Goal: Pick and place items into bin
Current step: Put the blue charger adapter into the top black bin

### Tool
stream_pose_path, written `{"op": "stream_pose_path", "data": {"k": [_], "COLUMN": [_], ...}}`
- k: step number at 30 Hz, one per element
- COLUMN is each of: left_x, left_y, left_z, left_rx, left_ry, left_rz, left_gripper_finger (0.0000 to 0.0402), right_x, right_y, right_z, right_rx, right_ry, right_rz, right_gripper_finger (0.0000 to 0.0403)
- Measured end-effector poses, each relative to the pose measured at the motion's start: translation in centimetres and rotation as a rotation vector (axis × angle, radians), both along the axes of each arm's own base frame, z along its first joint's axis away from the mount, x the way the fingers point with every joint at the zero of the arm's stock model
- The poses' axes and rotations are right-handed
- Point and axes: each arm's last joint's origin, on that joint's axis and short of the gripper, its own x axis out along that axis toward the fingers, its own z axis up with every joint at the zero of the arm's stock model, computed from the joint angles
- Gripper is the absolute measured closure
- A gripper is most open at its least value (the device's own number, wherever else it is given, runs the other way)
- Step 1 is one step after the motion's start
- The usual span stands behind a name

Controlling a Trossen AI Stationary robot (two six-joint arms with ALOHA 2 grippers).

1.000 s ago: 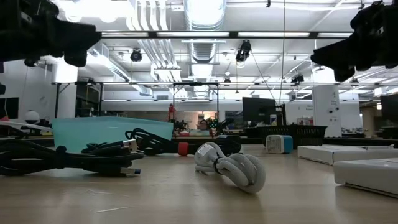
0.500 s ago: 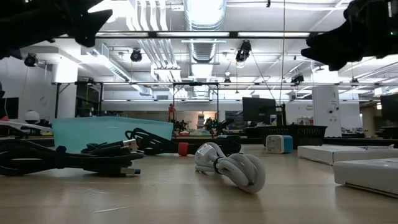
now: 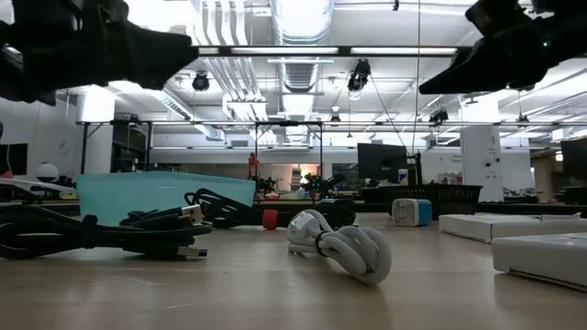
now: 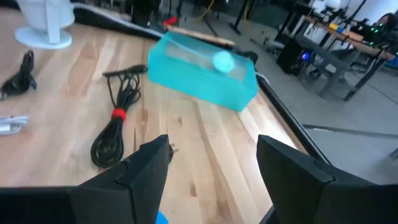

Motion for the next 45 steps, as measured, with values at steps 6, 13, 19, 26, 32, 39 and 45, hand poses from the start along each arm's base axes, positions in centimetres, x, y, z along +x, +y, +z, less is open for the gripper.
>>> {"op": "stream_pose_path", "data": {"k": [6, 13, 19, 26, 32, 39, 45], "left_x": [0.5, 1.4, 1.6, 1.5, 1.6, 1.6, 1.6], "left_y": [0.0, 0.1, 0.1, 0.1, 0.1, 0.1, 0.1], "left_z": [0.4, 0.1, 0.1, 0.2, 0.2, 0.2, 0.2], "left_rx": [-0.035, -0.060, -0.060, -0.051, -0.051, -0.050, -0.050], "left_ry": [-0.106, -0.077, -0.071, -0.077, -0.076, -0.074, -0.072], "left_rz": [-0.036, -0.047, -0.048, -0.046, -0.046, -0.046, -0.045], "left_gripper_finger": [0.0173, 0.0173, 0.0173, 0.0173, 0.0173, 0.0173, 0.0173], "right_x": [2.1, 4.6, 6.3, 8.2, 9.8, 11.2, 12.4], "right_y": [0.4, 0.8, 1.5, 1.8, 2.1, 2.5, 2.6], "right_z": [0.7, 2.4, 3.0, 2.5, 1.4, 0.0, -1.5], "right_rx": [-0.066, -0.107, -0.075, -0.051, -0.093, -0.088, -0.096], "right_ry": [0.102, 0.281, 0.489, 0.647, 0.730, 0.893, 0.961], "right_rz": [0.018, 0.029, 0.100, 0.071, 0.098, 0.173, 0.175], "right_gripper_finger": [0.0174, 0.0174, 0.0174, 0.0174, 0.0174, 0.0174, 0.0174]}}
